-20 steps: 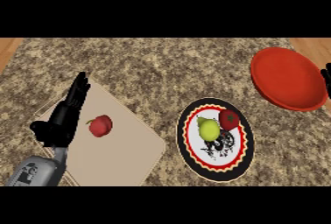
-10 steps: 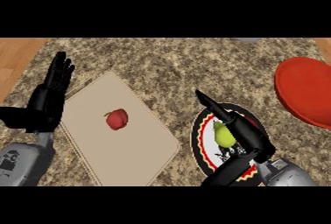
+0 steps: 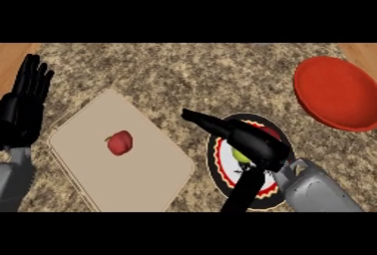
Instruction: Pick the pear from the plate and place it in the bowl
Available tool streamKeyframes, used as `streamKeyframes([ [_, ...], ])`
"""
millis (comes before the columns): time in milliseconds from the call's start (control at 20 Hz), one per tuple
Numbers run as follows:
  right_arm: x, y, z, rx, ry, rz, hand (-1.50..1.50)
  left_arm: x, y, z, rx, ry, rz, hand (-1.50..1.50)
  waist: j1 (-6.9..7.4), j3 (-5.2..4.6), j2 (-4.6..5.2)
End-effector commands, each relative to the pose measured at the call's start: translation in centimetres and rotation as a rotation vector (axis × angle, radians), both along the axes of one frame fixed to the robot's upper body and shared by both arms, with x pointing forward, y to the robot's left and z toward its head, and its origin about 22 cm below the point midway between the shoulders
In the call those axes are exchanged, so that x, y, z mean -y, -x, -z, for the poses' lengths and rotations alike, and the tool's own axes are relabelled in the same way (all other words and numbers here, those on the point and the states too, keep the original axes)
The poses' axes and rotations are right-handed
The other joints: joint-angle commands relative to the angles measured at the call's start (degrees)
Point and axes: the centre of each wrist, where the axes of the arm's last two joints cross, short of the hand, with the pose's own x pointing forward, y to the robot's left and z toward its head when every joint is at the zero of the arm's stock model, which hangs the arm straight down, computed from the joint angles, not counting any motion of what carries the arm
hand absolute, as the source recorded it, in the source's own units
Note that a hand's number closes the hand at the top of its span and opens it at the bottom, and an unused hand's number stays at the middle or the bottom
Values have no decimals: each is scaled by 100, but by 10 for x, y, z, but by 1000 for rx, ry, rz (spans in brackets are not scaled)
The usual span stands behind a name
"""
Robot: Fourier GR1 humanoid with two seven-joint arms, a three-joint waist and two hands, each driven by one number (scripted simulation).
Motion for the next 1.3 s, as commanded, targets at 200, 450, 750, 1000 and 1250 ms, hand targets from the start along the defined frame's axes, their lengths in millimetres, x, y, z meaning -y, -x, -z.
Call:
streamKeyframes([
  [200,0,-40,-102,112,365,29,-150,-6,0,-4,3,5,-1,0,16,-8,-6],
  [450,9,-59,-123,68,686,-121,-150,-3,2,0,-2,2,10,0,40,-10,7],
  [750,5,-67,-133,41,900,-298,-150,-19,0,-17,15,-2,-1,0,16,-1,5],
  [1000,0,-76,-113,-14,945,-315,-150,-12,8,-3,13,4,-1,0,-32,4,-1],
  [1250,-10,-83,-101,-3,936,-304,-150,-11,0,2,-1,16,-7,0,-50,4,8],
])
